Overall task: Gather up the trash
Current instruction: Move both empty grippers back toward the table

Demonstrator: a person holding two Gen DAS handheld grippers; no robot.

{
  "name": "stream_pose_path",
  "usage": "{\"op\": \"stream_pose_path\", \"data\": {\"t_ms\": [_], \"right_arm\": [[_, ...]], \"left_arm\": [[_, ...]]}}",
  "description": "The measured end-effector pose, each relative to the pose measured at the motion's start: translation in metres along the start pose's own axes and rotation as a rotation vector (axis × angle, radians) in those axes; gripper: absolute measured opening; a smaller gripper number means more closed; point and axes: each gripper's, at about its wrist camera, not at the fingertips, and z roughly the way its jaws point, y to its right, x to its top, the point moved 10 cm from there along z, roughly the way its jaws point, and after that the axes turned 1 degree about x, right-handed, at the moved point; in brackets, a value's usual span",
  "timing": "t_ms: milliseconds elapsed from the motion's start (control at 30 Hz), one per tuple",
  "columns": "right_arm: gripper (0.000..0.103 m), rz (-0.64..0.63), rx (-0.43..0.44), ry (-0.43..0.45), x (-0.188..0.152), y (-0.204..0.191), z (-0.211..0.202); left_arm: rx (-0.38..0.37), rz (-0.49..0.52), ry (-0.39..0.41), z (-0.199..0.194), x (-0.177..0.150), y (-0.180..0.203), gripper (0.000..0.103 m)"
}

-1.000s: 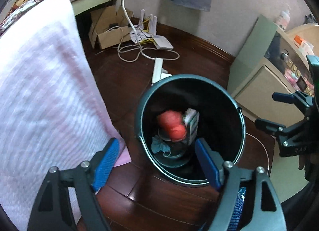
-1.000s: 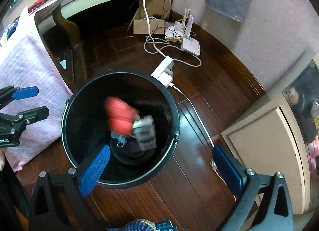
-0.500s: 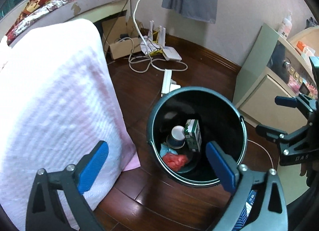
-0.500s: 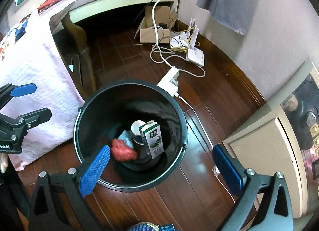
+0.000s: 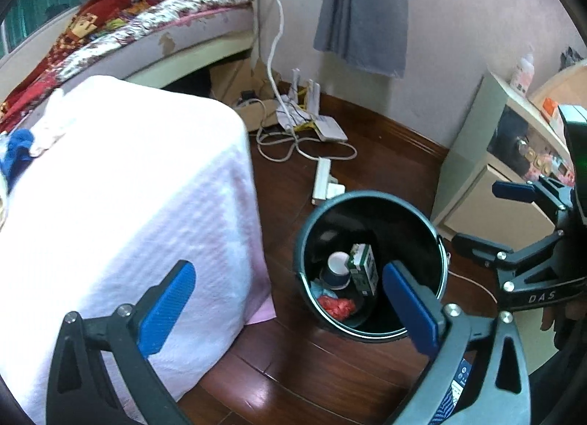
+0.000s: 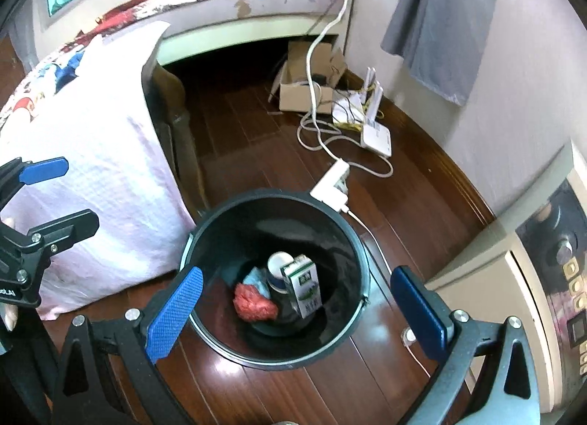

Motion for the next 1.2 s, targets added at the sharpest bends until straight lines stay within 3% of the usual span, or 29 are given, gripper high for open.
{"op": "stream_pose_path", "data": {"t_ms": [500,667,1067,1200], "right_arm": [[0.103,-0.075,0.110,0.125,0.058,-0.075,-0.023],[0.103,-0.116,0.169,0.168,0.082,-0.119,-0.023],[0.103,-0.193,0.321,0.260,0.139,-0.236,-0.025],[0.103,-0.247,0.272,0.265,0.161,-0.268,-0.019]], "left_arm": [[0.139,-0.150,0.085,-0.044,-0.001,-0.079,0.102],[0.280,-0.253,0.133,-0.068,-0.011,-0.137,0.102],[0.456,-0.535,0.179,-0.109,-0.049,-0.269,0.098],[0.500,-0.586,0.198,-0.115,-0.045,-0.299,0.098]]}}
